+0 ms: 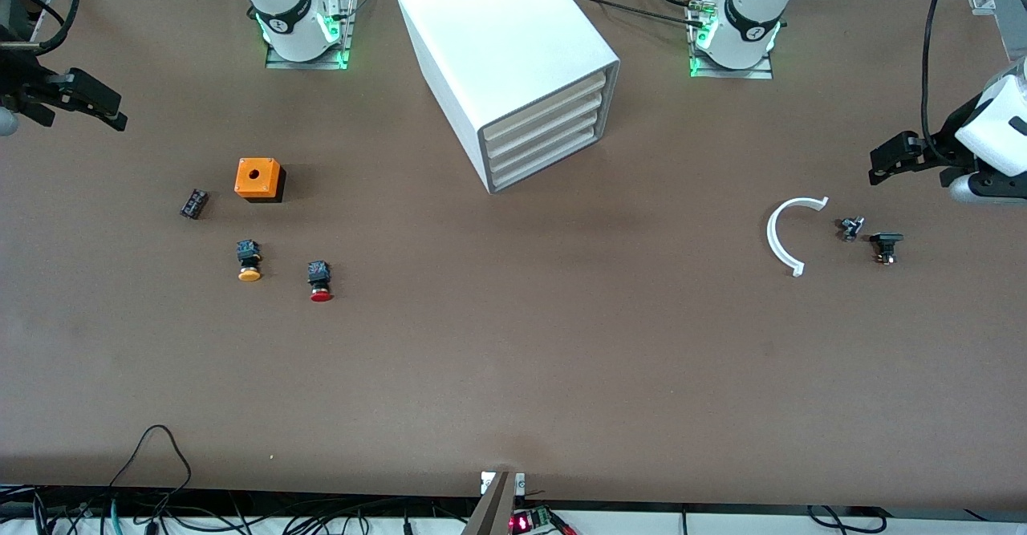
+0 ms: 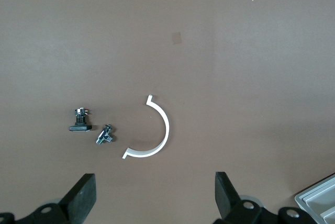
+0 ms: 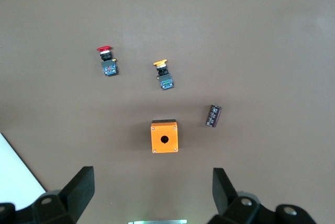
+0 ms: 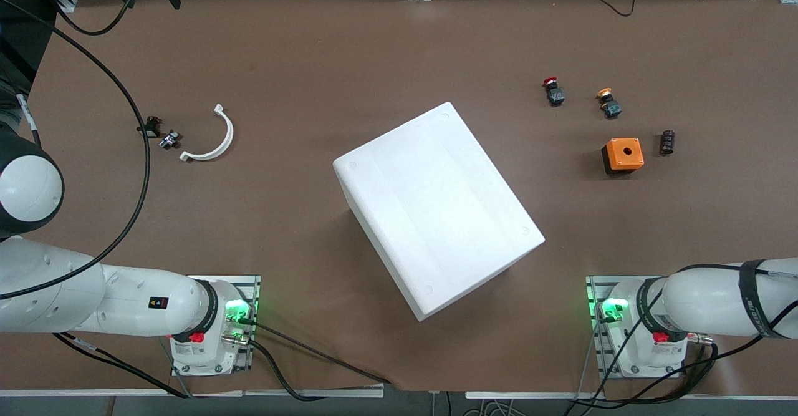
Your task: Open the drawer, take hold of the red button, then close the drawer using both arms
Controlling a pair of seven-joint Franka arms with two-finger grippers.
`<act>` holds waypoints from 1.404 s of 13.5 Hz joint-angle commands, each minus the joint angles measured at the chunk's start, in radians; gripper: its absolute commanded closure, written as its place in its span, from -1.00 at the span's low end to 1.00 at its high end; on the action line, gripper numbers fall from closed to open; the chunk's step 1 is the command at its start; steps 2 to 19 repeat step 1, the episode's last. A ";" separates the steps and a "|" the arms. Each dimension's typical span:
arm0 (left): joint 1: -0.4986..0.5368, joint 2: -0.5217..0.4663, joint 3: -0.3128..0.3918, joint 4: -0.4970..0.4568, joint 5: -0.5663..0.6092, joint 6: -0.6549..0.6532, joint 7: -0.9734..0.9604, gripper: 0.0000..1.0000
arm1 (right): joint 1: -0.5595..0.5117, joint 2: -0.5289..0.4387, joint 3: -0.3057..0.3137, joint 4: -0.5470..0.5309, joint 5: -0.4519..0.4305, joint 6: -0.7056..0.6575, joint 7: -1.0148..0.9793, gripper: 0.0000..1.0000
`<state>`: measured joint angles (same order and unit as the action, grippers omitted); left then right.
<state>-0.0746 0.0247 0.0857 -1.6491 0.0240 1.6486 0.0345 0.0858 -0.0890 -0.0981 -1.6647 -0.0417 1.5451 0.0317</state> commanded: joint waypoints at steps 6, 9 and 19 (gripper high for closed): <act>0.006 0.017 -0.001 0.035 0.004 -0.023 0.024 -1.00 | 0.003 -0.008 -0.002 0.000 0.017 -0.002 0.007 -1.00; 0.006 0.017 -0.001 0.035 0.004 -0.023 0.024 -1.00 | 0.003 -0.008 -0.002 0.000 0.017 -0.002 0.007 -1.00; 0.006 0.017 -0.001 0.035 0.004 -0.023 0.024 -1.00 | 0.003 -0.008 -0.002 0.000 0.017 -0.002 0.007 -1.00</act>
